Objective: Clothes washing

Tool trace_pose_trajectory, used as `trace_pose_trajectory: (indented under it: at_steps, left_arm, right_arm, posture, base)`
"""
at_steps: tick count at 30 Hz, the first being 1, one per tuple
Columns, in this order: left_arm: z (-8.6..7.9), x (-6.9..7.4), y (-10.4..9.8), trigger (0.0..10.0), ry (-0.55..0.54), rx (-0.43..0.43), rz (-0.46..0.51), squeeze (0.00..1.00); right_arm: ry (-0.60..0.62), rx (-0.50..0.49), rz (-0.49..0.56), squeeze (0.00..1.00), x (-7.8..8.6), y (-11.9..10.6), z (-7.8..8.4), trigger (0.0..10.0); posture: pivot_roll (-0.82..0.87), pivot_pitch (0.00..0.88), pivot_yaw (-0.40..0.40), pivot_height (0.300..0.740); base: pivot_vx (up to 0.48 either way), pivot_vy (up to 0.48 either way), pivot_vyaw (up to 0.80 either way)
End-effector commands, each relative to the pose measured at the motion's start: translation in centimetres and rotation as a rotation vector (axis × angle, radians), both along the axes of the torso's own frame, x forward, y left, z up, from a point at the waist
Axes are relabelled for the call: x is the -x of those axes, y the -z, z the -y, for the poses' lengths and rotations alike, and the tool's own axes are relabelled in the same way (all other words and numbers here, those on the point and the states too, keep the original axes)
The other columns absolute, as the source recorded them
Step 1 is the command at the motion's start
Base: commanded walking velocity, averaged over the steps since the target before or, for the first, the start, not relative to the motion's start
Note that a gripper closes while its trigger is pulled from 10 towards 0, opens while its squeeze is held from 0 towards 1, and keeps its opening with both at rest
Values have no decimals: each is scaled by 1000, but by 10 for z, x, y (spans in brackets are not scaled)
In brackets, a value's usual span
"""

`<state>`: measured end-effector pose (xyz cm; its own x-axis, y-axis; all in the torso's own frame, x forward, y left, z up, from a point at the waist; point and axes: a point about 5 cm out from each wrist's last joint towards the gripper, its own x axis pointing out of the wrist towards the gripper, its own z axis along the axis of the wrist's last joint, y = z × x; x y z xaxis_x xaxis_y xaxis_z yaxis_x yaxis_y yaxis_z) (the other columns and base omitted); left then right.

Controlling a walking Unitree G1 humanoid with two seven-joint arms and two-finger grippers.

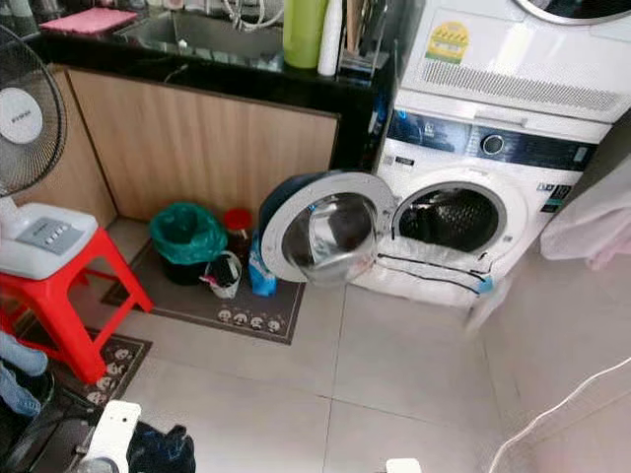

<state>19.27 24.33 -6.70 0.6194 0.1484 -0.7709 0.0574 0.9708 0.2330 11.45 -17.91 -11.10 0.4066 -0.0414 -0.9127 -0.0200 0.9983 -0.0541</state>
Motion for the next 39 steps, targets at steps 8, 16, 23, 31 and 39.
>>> trace_pose_trajectory:
  at_steps: [8,16,23,31,39]
  left_arm:
    - [2,1,1,10000,2,4,-16,0]
    - [4,-1,1,10000,6,7,-12,0]
    - [4,0,1,10000,9,7,-14,0]
    - [4,1,2,10000,11,7,-22,0]
    - [5,2,3,10000,19,8,-24,0]
  right_arm:
    - [-10,-13,14,0,-3,0,-8,10000]
    - [-17,-28,28,0,-5,-1,-9,10000]
    - [-41,-28,21,0,-2,0,-9,10000]
    - [-47,-27,30,0,-3,-1,-8,10000]
    - [-44,-33,39,0,-2,-1,-8,10000]
  posture:
    - [157,0,-141,740]
    - [153,0,-139,740]
    - [153,0,-140,740]
    - [151,0,-138,740]
    - [157,0,-136,740]
  base:
    - [332,0,0]
    - [338,0,0]
    - [342,0,0]
    - [339,0,0]
    - [335,0,0]
